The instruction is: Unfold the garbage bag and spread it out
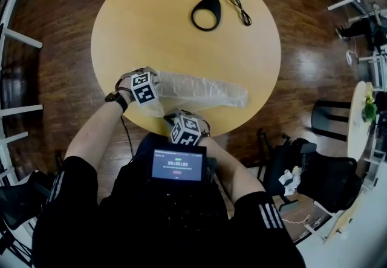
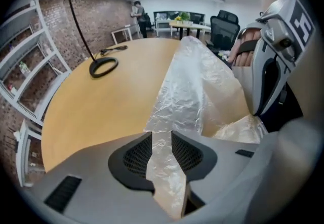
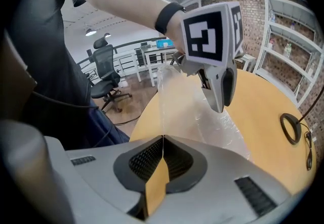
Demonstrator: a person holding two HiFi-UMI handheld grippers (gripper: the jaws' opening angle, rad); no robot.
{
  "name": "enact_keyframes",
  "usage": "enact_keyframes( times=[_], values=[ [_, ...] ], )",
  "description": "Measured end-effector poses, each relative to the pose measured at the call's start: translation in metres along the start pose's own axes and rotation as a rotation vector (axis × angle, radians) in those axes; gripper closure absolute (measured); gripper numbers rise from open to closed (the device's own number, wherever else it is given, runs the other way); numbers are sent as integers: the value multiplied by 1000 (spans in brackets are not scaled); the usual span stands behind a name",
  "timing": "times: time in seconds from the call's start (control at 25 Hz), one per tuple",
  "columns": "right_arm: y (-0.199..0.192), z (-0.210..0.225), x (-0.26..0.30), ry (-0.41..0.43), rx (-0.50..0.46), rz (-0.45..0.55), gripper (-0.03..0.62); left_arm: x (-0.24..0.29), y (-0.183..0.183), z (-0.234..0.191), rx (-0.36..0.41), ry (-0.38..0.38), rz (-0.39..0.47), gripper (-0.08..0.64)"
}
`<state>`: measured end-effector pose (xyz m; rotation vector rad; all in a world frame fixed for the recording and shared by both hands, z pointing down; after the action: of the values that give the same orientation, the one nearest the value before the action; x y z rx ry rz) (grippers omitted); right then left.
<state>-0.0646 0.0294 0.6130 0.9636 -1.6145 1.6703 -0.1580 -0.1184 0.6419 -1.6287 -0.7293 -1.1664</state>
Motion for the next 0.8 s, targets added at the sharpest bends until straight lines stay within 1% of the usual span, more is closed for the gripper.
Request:
enact_keyframes(
  times=[0.12,0.28,0.64,0.68,0.72,0.8],
  values=[
    [0,-7,4,21,-6,-4,581,16,-5,-3,-2,29,-37,431],
    [0,-17,10,39,-5,-5,580,25,-16,-8,-2,73,-65,431],
    [-9,-34,25,95,6,-22,577,29,-16,-15,14,131,-55,431],
    [-10,-35,26,99,4,-24,571,29,-16,-15,16,132,-54,432],
    [-11,-35,25,100,4,-23,551,29,-16,-14,17,133,-52,431],
    [-11,-33,20,87,5,-1,549,29,-15,-13,19,137,-49,433]
  ],
)
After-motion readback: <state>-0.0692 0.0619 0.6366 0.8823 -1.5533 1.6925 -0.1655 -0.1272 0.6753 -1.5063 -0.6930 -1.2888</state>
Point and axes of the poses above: the fingertips, and each gripper's own axes: x forward along the fingers, z to its right, y out of its top, the point moved 10 cm from there along -x, backward along the fingers, and after that the axes turned 13 degrees about -x, right-handed, at the moved point
